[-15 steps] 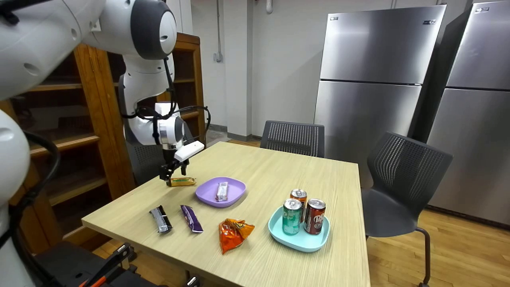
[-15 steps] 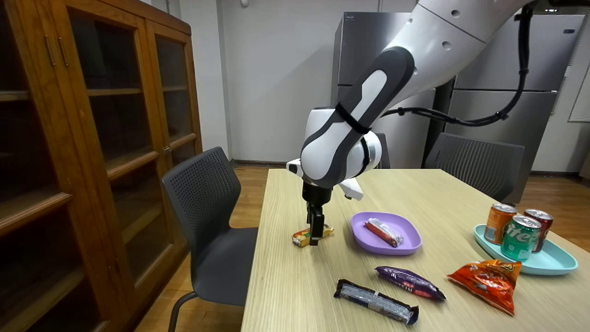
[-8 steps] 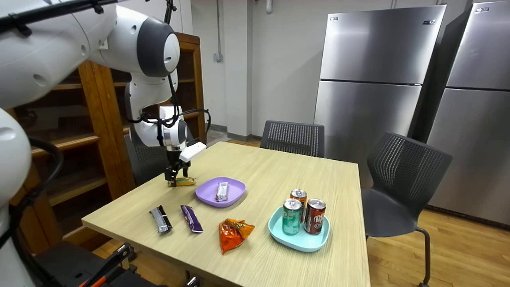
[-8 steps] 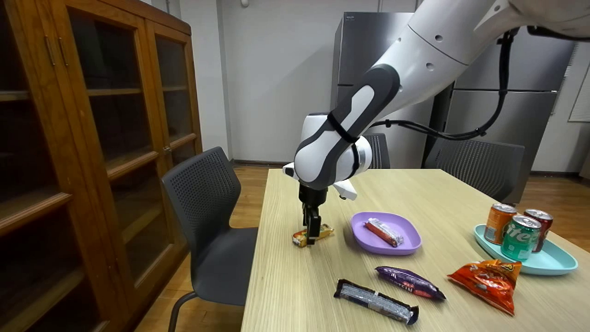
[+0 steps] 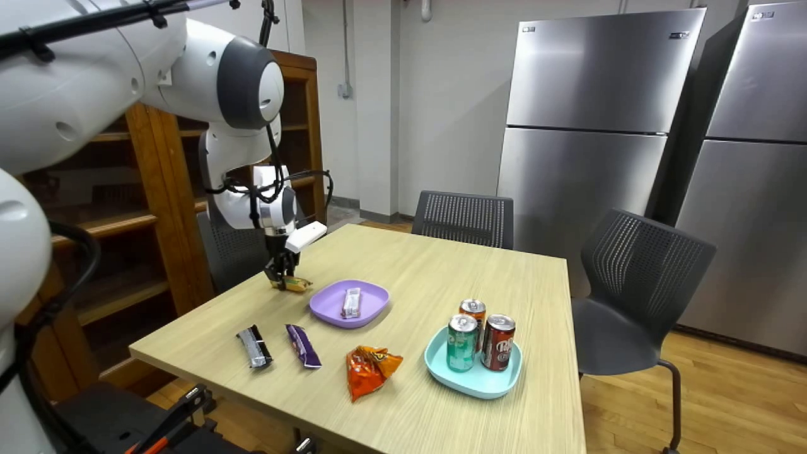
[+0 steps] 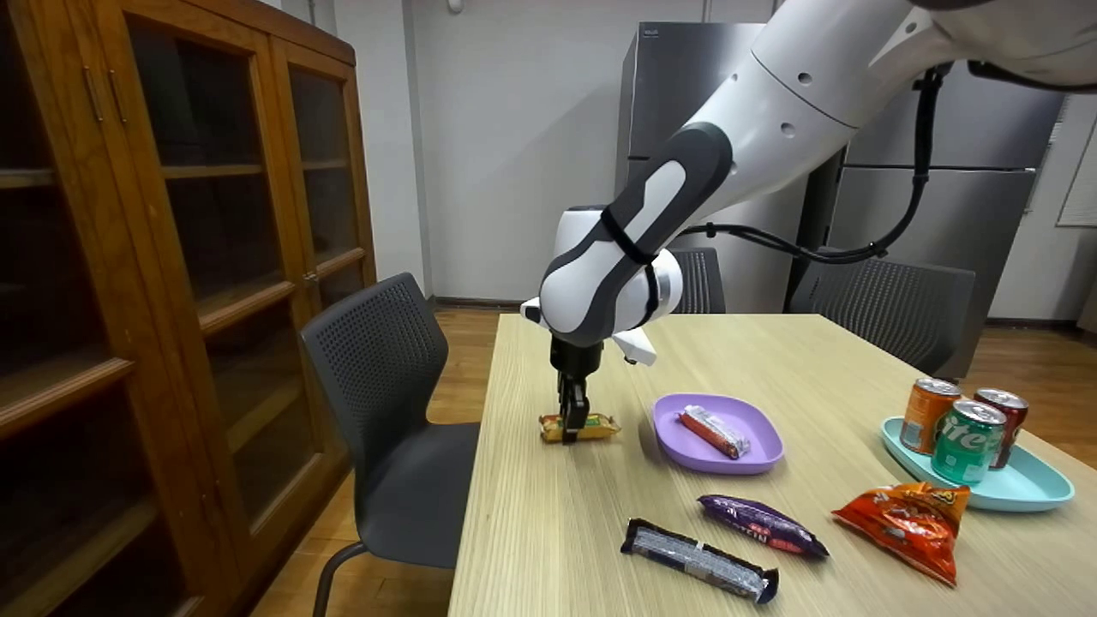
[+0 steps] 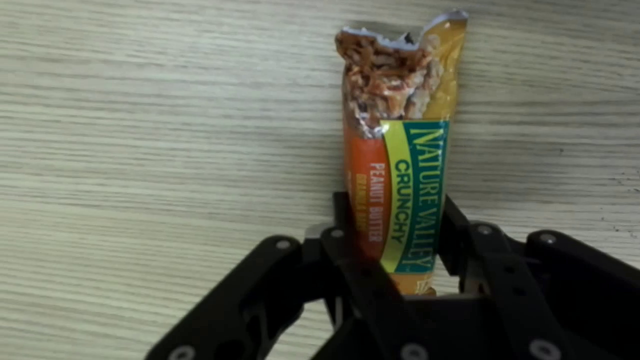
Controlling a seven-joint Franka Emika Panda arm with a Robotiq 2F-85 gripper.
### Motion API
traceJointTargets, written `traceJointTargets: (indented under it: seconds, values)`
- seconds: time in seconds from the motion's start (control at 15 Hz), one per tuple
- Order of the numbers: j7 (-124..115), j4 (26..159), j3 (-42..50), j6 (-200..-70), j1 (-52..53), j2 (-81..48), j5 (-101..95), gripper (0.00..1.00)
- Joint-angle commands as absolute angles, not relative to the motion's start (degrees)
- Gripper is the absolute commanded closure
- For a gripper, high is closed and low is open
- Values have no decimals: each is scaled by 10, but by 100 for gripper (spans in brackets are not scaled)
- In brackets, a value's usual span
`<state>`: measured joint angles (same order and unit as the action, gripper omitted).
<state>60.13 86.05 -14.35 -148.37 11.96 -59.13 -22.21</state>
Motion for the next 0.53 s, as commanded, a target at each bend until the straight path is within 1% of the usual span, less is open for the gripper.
traceJointTargets:
  seconds: [0.0,0.47]
  values:
    - [607,877,-135,-1494,124,-560,-221,84]
    - [560,950,-103,-1539,120,-489,-223,84]
